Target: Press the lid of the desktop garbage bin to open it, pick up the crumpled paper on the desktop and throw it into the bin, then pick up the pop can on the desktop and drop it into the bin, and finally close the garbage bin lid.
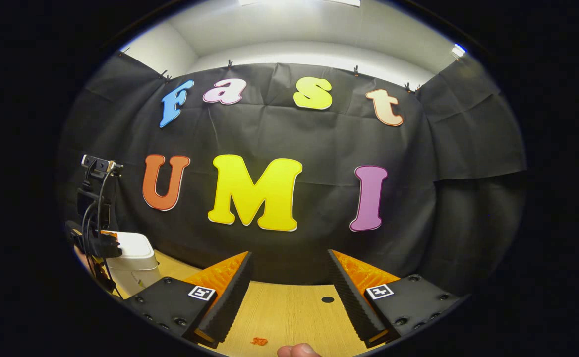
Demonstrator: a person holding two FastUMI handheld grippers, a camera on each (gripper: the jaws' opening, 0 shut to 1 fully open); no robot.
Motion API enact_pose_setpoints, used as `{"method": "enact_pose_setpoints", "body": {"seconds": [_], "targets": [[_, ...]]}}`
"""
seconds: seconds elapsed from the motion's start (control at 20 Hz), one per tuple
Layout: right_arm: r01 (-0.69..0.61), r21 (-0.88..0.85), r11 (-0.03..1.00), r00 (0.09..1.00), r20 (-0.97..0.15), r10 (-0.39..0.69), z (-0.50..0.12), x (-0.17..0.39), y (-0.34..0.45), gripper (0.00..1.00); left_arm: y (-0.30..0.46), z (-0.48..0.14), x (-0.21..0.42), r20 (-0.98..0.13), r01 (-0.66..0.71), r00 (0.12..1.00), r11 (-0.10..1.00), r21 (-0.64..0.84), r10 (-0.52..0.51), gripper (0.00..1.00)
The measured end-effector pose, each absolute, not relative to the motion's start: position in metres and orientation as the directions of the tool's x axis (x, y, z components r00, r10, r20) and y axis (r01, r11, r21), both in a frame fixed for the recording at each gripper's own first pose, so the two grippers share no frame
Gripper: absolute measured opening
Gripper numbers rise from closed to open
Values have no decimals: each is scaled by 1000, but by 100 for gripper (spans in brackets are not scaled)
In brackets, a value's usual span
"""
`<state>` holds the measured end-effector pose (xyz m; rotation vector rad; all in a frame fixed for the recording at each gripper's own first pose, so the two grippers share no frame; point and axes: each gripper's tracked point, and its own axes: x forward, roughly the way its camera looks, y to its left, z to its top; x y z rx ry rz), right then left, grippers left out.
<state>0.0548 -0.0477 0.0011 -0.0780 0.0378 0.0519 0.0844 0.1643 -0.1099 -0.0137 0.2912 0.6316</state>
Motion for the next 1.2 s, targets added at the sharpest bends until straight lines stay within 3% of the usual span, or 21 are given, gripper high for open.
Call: {"method": "enact_pose_setpoints", "body": {"seconds": [0.2,0.75,0.8,0.85,1.2], "targets": [[-56,-89,994,998,-45,52,0,55,-46,94,164,-126,86,-291,-576,767,814,81,572,3],[-60,-72,996,997,-59,56,-7,55,-36,94,166,-141,88,-303,-575,760,812,96,574,3],[-60,-71,996,996,-63,56,-10,55,-35,94,165,-142,89,-305,-571,763,815,92,569,8],[-59,-71,996,996,-64,54,-10,55,-36,93,165,-143,89,-303,-567,768,819,90,564,3],[-29,-39,999,998,-59,27,-7,51,-43,94,162,-139,91,-296,-548,786,833,75,543,3]]}}
